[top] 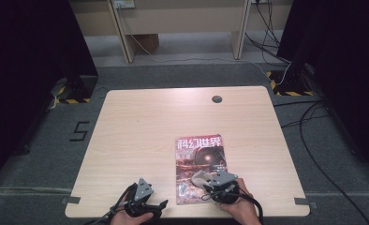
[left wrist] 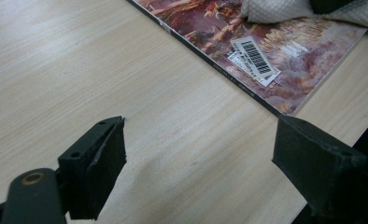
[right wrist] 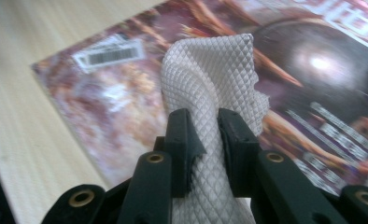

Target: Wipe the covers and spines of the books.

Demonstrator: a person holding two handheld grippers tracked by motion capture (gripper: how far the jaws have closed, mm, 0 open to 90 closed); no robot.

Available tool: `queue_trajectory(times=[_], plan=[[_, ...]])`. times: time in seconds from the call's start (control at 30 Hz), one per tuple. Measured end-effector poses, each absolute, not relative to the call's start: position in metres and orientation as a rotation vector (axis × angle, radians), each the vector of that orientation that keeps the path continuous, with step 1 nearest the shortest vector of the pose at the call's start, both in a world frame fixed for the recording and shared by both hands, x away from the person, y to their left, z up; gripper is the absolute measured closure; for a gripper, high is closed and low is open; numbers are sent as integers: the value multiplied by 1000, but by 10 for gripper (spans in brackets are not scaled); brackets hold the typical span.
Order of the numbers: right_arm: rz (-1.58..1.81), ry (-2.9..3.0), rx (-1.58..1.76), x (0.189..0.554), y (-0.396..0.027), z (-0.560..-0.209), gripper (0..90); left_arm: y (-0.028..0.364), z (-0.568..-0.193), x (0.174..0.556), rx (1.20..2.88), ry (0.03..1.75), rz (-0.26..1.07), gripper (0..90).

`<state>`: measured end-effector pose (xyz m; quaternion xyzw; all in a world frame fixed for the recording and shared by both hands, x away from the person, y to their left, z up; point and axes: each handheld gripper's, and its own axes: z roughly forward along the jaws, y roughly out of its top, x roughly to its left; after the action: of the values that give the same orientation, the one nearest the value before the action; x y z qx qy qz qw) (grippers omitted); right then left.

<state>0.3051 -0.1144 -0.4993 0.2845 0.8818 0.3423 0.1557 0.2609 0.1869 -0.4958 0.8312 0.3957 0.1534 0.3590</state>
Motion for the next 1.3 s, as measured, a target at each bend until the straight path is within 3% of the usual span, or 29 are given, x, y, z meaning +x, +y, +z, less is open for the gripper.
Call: queue_trajectory(times=[0.53, 0.97, 1.3], plan=[[987, 2528, 789, 293, -117, -500, 730, 185, -498, 261, 2151, 1014, 392, 168], [935, 2452, 893, 301, -148, -500, 740, 168, -503, 260, 2191, 968, 385, 168], [945, 2456, 890, 291, -153, -500, 733, 156, -505, 274, 2132, 1006, 367, 165]])
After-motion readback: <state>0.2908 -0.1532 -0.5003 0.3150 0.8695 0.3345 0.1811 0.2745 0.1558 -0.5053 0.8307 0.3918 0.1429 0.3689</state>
